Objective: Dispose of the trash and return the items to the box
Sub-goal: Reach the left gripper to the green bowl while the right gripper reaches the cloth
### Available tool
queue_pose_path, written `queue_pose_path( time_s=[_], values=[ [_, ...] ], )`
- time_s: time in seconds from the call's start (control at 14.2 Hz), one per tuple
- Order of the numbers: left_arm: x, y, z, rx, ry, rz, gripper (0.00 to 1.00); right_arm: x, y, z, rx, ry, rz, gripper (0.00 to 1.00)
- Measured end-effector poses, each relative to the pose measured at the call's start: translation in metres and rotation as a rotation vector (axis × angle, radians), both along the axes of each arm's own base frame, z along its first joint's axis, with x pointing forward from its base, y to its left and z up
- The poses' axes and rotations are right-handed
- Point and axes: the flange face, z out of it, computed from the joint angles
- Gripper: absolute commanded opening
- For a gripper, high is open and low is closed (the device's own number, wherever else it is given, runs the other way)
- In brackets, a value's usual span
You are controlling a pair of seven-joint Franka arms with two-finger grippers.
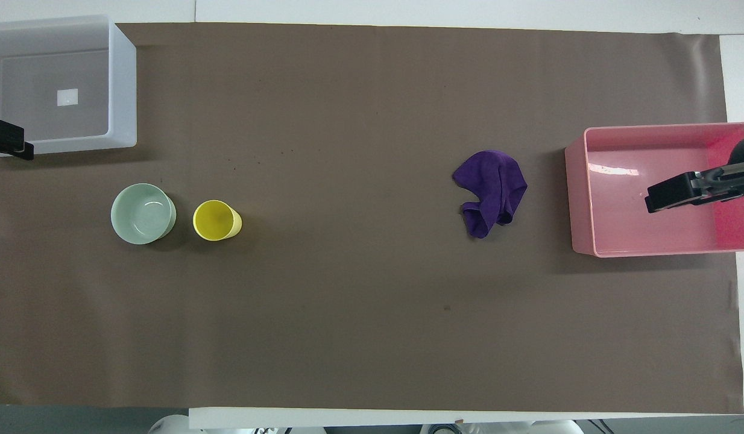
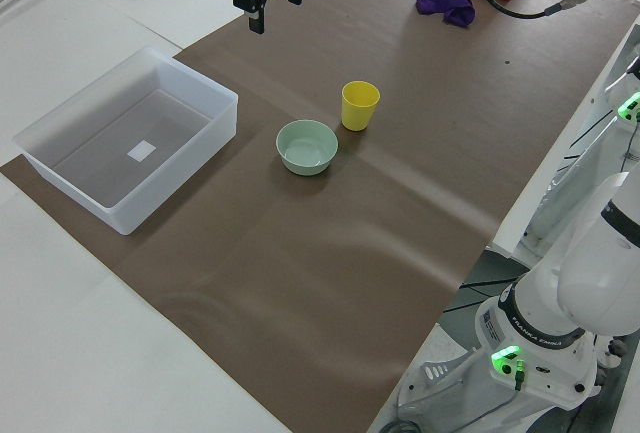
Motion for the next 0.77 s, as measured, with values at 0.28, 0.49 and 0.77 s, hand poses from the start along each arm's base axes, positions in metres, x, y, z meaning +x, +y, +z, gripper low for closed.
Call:
queue_pose_path(
  time_s=[0.28, 0.49, 0.77],
  values=[
    [0.0, 0.002, 0.002, 0.0, -0.001, -0.005, 1.0, 0.001, -0.007, 0.0, 0.003, -0.003, -0.031, 1.0],
    [0.0, 0.005, -0.003, 0.0, 0.002, 0.001, 1.0, 0.003, -0.004, -0.006, 0.005, -0.016, -0.026, 1.0],
    [-0.021, 0.01, -0.055, -0.005, -0.023, 0.005, 1.0, 0.014, 0.028, -0.046, 0.012, -0.046, 0.036, 0.99]
  ],
)
